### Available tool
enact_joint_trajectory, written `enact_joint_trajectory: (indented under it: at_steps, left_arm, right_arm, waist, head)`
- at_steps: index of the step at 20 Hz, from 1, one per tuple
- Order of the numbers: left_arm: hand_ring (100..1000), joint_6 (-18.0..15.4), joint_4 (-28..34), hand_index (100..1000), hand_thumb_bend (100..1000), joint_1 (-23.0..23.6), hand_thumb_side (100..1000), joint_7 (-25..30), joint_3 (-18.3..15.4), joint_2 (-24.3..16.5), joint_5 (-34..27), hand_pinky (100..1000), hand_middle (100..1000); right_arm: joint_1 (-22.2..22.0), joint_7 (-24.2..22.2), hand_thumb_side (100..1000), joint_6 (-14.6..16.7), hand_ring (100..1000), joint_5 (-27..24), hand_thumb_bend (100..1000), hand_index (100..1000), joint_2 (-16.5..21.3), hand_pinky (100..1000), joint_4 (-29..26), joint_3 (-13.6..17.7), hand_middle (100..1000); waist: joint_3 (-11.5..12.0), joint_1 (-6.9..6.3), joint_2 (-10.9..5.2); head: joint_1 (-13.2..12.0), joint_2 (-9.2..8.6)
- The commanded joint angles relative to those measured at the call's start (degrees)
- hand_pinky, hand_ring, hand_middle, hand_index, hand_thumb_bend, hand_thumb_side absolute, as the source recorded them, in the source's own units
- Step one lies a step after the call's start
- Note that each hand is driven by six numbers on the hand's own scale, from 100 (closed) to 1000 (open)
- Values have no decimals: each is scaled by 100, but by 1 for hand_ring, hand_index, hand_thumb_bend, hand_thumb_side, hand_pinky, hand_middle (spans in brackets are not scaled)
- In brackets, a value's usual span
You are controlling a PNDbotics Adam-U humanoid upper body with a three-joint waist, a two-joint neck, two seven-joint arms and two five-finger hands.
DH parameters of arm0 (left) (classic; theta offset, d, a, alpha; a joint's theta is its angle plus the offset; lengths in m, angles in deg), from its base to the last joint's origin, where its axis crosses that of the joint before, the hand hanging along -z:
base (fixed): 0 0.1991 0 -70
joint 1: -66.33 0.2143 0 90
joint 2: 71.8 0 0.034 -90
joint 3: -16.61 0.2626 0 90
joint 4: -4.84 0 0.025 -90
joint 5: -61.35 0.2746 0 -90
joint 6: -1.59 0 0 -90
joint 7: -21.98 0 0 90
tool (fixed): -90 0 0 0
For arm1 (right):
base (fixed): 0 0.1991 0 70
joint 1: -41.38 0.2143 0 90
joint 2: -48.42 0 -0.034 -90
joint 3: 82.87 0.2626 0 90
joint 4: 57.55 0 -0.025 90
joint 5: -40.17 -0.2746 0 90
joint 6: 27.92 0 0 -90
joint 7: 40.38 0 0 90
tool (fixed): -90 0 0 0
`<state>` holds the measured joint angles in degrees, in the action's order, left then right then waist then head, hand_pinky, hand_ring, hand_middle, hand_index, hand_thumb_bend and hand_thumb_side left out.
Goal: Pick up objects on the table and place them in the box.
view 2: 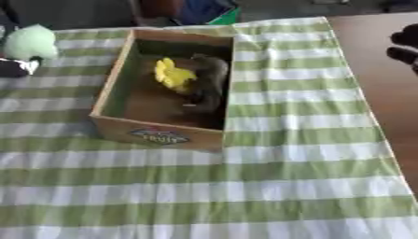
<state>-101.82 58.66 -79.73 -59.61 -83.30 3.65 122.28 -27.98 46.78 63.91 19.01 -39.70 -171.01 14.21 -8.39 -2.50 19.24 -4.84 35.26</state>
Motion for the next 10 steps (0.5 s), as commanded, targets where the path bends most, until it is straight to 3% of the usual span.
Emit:
enact_joint_trajectory:
  at_steps: [1, 10]
  left_arm:
    - [669, -154, 483, 323, 100, -195, 267, 59, 125, -18, -151, 572, 526]
    - [590, -288, 1225, 325, 100, -484, 269, 562, 496, 681, -556, 525, 497]
  right_arm:
    - [58, 32, 1000, 3, 776, -60, 100, 832, 87, 788, -114, 40, 670]
    - [124, 78, 1000, -4, 776, -172, 100, 832, 58, 786, -114, -2, 670]
  waist:
    - [-11, 7, -174]
    - [-91, 16, -320]
  head:
    - [23, 42]
    - [4, 130]
